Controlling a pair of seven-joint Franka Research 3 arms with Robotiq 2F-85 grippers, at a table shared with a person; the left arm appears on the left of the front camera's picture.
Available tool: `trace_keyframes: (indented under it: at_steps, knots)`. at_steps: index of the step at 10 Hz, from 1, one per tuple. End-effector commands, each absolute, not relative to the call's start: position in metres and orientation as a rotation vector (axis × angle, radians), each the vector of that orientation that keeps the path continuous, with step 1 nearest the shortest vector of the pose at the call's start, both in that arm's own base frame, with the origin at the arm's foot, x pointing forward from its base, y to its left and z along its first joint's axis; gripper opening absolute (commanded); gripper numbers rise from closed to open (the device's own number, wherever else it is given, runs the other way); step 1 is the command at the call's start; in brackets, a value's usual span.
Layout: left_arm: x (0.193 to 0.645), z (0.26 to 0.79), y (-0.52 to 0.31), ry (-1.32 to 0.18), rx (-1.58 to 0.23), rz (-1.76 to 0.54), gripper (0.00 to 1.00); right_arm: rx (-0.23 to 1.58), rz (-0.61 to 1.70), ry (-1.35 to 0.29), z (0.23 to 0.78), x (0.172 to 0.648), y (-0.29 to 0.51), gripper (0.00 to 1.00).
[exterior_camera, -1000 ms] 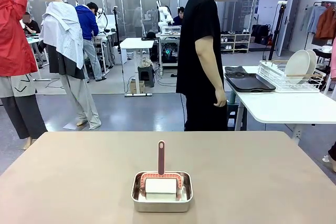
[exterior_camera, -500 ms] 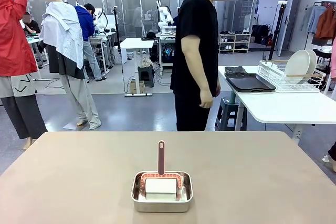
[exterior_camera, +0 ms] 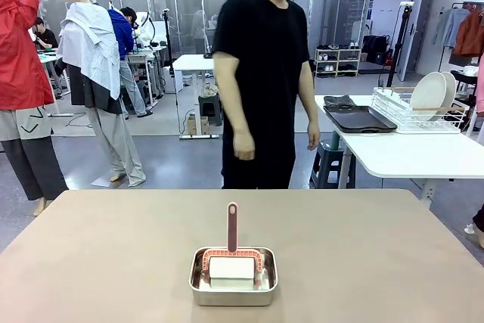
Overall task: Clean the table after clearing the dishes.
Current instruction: Place the Lint Roller back on top of the Airtight Container.
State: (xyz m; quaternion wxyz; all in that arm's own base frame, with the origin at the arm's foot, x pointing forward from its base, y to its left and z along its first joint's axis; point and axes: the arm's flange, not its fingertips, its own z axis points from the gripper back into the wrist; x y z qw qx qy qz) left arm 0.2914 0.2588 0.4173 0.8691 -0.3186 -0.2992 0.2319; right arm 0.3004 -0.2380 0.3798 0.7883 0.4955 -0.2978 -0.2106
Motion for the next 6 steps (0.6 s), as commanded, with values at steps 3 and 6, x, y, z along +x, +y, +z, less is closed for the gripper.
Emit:
trace_keyframes:
  at_steps: [3,6]
  knots:
    - [0.2855,0.4181,0.2584,-0.627,-0.676,0.467,1.0,1.078,-0.456,-0.652,0.3813,0.301,-0.237,1.0]
    - [0.2855,0.4181,0.2584,-0.627,-0.676,0.467,1.0,1.078,-0.456,-0.652,0.3813,0.301,-0.237,1.0]
